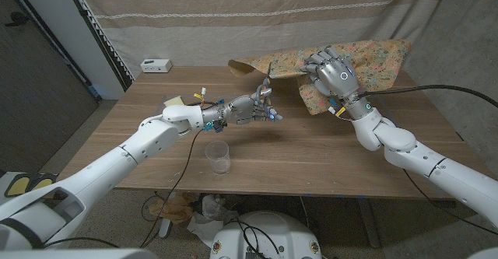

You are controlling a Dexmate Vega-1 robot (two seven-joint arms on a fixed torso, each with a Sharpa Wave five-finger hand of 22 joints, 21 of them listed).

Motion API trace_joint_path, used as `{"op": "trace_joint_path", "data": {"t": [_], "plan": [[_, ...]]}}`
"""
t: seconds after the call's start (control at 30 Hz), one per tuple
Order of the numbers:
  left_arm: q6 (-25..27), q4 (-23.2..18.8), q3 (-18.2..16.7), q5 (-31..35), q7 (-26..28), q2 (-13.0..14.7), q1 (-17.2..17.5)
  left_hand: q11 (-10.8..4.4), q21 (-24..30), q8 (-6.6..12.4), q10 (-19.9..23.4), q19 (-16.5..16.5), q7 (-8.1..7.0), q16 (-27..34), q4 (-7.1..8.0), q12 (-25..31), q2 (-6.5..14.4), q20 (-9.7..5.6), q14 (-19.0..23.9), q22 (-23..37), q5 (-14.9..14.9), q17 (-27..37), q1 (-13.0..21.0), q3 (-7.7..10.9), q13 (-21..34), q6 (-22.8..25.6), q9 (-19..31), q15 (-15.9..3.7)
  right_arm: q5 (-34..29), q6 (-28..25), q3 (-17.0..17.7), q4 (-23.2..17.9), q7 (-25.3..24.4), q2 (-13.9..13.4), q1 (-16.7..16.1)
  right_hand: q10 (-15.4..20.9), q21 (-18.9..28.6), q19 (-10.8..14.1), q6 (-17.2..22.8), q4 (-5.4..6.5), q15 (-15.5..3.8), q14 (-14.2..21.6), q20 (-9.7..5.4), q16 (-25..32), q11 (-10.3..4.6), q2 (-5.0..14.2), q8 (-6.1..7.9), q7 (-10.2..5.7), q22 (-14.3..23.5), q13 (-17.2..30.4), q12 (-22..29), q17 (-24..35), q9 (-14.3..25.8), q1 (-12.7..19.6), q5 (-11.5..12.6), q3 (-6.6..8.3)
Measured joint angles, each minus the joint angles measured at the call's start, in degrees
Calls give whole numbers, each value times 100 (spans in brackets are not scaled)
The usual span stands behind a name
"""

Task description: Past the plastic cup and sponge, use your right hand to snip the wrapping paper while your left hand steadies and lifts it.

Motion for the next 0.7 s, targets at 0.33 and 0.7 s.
{"op": "trace_joint_path", "data": {"t": [0.33,0.7], "plan": [[37,-56,-18,-35,76,20,56,6,45,41,120,71,-34,0,-101,60,223,-70,128,-9,-163,-70,529,372,-26,276,-75,-16,0,12,37,-72,27,-32,-36,-1,0,0,9,-4,9,9,0,23,1,-7,-21,8,-27,-39,56,-53,0,-24,-4,-3],[137,-180,-61,-100,236,62,143,58,167,153,127,102,-117,-40,131,272,-45,-100,279,54,-482,-151,797,1589,154,515,-12,-24,-11,-3,92,-168,87,-70,-97,-2,0,62,9,-27,9,8,1,23,3,5,1,7,-53,-88,107,-100,-2,-49,-4,-26]]}}
